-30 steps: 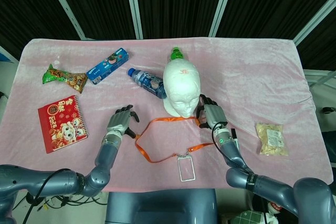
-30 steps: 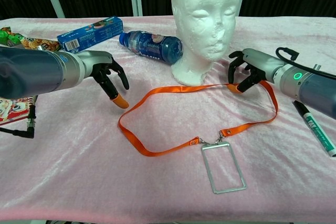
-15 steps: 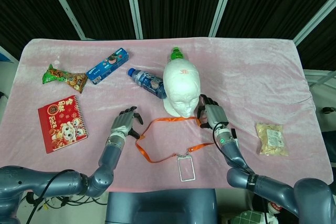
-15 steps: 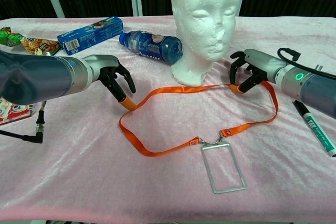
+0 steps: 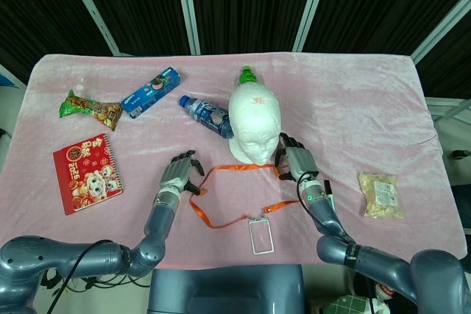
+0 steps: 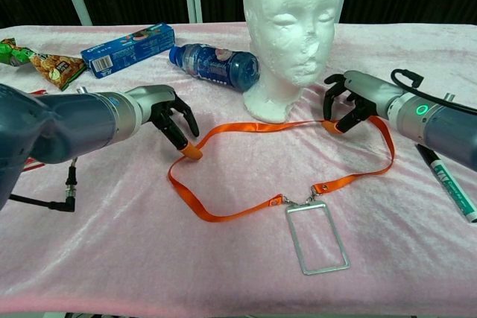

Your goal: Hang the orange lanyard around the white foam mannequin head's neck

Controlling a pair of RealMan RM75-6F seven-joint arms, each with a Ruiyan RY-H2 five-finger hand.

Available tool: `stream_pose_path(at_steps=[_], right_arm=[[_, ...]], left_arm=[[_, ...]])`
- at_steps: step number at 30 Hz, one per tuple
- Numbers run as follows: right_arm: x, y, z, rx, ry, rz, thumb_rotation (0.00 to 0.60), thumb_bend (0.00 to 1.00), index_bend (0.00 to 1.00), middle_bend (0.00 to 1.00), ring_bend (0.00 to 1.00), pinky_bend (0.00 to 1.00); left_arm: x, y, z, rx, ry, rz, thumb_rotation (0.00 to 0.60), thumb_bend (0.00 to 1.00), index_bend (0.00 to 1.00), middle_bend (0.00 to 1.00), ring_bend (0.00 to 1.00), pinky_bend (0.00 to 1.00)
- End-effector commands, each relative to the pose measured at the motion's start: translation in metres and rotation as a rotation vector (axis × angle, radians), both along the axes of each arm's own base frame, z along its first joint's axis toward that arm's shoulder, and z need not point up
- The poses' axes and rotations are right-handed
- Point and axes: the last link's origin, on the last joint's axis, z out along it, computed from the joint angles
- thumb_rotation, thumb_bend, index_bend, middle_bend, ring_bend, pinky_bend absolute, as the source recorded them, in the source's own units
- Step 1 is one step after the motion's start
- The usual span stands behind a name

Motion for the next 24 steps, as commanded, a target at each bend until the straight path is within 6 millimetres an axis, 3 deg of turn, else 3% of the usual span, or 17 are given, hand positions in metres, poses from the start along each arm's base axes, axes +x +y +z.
stream_pose_path(at_steps=[1,11,24], right_arm=[[0.0006,0.0001,-0.0003,0.001,-0.001,0.001,0.600,0.40,0.70,0.04,0.08,0.13],[0.0015,-0.0001,0.0004,-0.001,-0.001,0.003,0.600,0.40,0.70,0.04,0.08,0.13],[0.0012,0.0003,-0.0005,0.002,0.003,0.004,0.600,0.40,0.70,0.04,0.08,0.13]], left_arm=[[-0.0003,-0.0001,-0.0009,0.000,0.004,0.001,0.600,0.19,0.49,0.06,0.00,0.00],[-0.0019,-0.0008,-0.0048,0.005,0.032,-0.007,0.600,0.27,0.53,0.07,0.00,0.00],[-0.0056,-0.0034,-0.0048,-0.009,0.064,-0.017,0.600,0.27,0.54,0.08,0.00,0.00]])
